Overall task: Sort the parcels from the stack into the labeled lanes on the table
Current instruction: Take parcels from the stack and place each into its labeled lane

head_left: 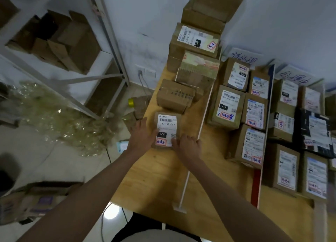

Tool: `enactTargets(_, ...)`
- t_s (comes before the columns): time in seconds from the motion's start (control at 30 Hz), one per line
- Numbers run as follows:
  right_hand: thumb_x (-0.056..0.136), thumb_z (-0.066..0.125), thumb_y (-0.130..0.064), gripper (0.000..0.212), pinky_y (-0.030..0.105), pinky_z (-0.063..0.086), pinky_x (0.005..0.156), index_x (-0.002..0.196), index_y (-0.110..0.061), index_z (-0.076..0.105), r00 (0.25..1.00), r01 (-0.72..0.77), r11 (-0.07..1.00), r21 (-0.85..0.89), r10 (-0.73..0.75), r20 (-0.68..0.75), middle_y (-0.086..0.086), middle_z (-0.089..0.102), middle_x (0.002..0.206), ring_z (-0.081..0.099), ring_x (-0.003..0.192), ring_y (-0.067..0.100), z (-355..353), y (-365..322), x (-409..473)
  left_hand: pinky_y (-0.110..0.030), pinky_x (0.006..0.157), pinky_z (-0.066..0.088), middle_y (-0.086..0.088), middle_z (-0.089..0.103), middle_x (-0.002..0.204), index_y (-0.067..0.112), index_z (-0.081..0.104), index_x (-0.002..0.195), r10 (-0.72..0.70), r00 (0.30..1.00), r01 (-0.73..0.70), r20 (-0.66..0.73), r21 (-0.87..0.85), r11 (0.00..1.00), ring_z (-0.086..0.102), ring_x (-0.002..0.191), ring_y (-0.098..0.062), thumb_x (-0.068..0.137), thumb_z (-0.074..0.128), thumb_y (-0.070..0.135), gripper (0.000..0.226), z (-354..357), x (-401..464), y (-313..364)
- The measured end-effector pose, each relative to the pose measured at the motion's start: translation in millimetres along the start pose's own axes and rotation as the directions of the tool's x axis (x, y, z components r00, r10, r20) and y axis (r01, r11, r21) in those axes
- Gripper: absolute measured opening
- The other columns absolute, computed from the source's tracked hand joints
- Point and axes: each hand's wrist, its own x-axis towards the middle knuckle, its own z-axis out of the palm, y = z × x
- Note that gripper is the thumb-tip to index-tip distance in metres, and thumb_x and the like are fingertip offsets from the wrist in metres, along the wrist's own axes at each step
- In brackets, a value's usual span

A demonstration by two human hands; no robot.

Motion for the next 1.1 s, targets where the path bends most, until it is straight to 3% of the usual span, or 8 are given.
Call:
enactTargets(0.13,0.101,0.034,-0.050,0.047,0.042,0.032,0.098,0.112,-0.012,0.060,1.000,-0.011,0.999,0.035,0.011,-0.009,0.009,0.067,0.114,0.055,0.113,0.030,5.1,-8.1,-4.8,-0.046,0.098,0.047,-0.011,0.058,0.135,0.007,0.044,0.141,-0.151,0.973,0.167,0.176,-0.082,0.983,0.057,0.120,-0.029,0.089,0.061,0.055,0.072,6.0,6.6,-3.6)
enactTargets(0.33,0.102,0.034,-0.047,0.044,0.040,0.034,0.099,0.122,-0.016,0.056,0.994,0.006,0.996,0.091,0.004,-0.111,0.005,0.061,0.122,0.054,0.118,0.026,-7.5,2.5,-15.4,-0.044,0.092,0.051,-0.012,0.068,0.118,0.005,0.060,0.121,-0.124,0.959,0.151,0.254,-0.089,0.984,0.064,0.106,-0.027,0.095,0.058,0.046,0.048,2.1,9.5,4.7)
enactTargets(0.63,0.103,0.037,-0.041,0.044,0.037,0.033,0.111,0.137,-0.017,0.047,0.947,0.049,0.995,0.086,-0.019,-0.321,0.004,0.054,0.135,0.046,0.128,0.023,-42.6,30.3,-42.2,-0.046,0.095,0.051,-0.015,0.068,0.118,0.003,0.062,0.122,-0.058,0.970,0.081,0.238,-0.087,0.993,0.065,0.107,-0.030,0.097,0.057,0.039,0.044,-33.0,-17.1,17.5)
enactTargets(0.83,0.102,0.038,-0.043,0.045,0.040,0.034,0.113,0.139,-0.017,0.046,0.922,0.034,0.997,0.075,-0.003,-0.387,0.004,0.054,0.137,0.046,0.131,0.023,-54.7,38.7,-61.4,-0.030,0.080,0.047,-0.013,0.071,0.113,0.009,0.068,0.117,0.022,0.977,-0.004,0.211,-0.084,0.996,0.066,0.098,-0.025,0.097,0.057,0.037,0.035,-61.4,-38.9,26.8)
enactTargets(1.0,0.102,0.041,-0.040,0.041,0.040,0.036,0.110,0.133,-0.015,0.049,0.899,0.025,0.998,0.066,0.006,-0.438,0.006,0.055,0.133,0.049,0.127,0.024,-59.2,48.7,-76.8,-0.048,0.091,0.052,-0.017,0.071,0.111,0.004,0.068,0.115,0.080,0.976,-0.073,0.201,-0.042,0.996,0.067,0.099,-0.032,0.097,0.055,0.041,0.044,-72.9,-57.3,43.2)
enactTargets(1.1,0.101,0.040,-0.039,0.042,0.040,0.036,0.112,0.135,-0.015,0.048,0.883,0.022,0.995,0.098,0.027,-0.469,0.007,0.056,0.134,0.049,0.128,0.023,-63.4,61.9,-87.6,-0.046,0.091,0.053,-0.015,0.071,0.110,0.003,0.067,0.114,0.110,0.972,-0.106,0.207,-0.028,0.994,0.068,0.097,-0.029,0.097,0.056,0.042,0.045,-66.2,-70.1,55.8)
